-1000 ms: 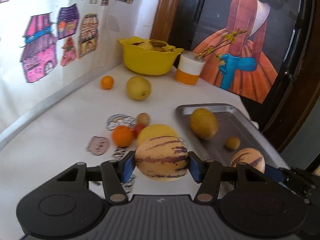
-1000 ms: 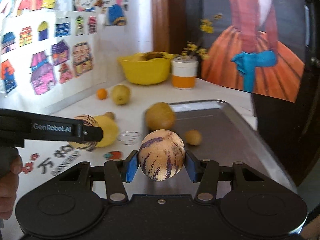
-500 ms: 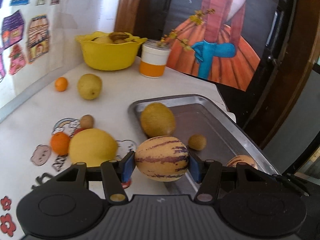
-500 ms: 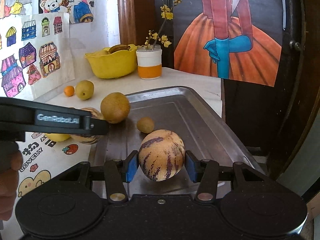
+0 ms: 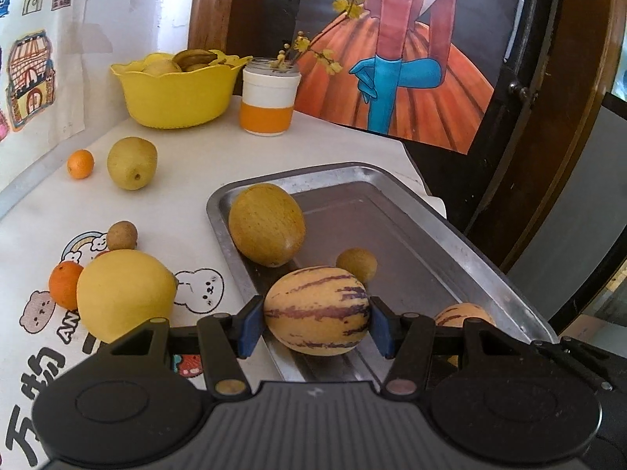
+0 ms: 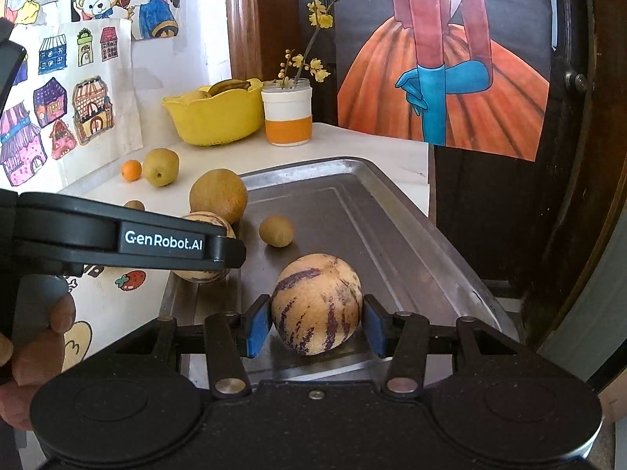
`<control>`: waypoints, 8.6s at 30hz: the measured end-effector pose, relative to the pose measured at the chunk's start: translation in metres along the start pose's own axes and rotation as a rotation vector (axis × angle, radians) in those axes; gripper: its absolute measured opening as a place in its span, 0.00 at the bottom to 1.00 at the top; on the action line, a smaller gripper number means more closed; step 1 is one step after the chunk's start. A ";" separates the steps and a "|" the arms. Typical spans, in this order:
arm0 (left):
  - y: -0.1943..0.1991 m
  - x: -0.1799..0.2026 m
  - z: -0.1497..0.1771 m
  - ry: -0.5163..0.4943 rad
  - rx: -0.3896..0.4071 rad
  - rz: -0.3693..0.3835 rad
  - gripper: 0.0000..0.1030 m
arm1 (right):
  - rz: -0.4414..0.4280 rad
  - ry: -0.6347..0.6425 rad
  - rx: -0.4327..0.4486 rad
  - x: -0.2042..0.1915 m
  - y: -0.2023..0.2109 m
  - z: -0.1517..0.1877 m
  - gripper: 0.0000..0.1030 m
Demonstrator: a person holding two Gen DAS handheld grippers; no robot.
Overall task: Organize fruits
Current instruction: 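Carry both striped melons in the left and right tools over the tray, then open both tools to set the striped melons on the tray, then withdraw both tools from the tray toward the remaining fruits, then grasp the orange with the left tool while the right tool grasps the yellow lemon, then lift the orange with the left tool while the right tool lifts the lemon, then carry the orange with the left tool while the right tool carries the lemon over the tray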
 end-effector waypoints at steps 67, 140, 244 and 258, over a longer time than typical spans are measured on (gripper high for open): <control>0.137 -0.170 0.139 0.322 0.123 -0.332 1.00 | -0.106 0.259 -0.053 -0.149 0.061 0.073 0.99; 0.015 -0.169 -0.004 0.226 0.011 0.001 0.34 | -0.111 0.347 0.022 -0.184 -0.054 -0.045 0.63; 0.098 -0.072 0.132 0.233 0.014 0.047 0.33 | -0.362 0.107 0.131 -0.087 0.097 0.133 0.57; 0.098 -0.061 0.126 0.213 0.023 0.055 0.33 | -0.337 0.105 0.149 -0.080 0.099 0.116 0.54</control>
Point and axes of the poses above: each gripper's, at about its wrist camera, not at the fingertips, and y roughly against the way its jaws point, x to its right, z to its underside, the point moved 6 cm from there along -y, roughly the way its jaws point, and after that the axes turned 14 degrees about -x, right-handed, at the moved point
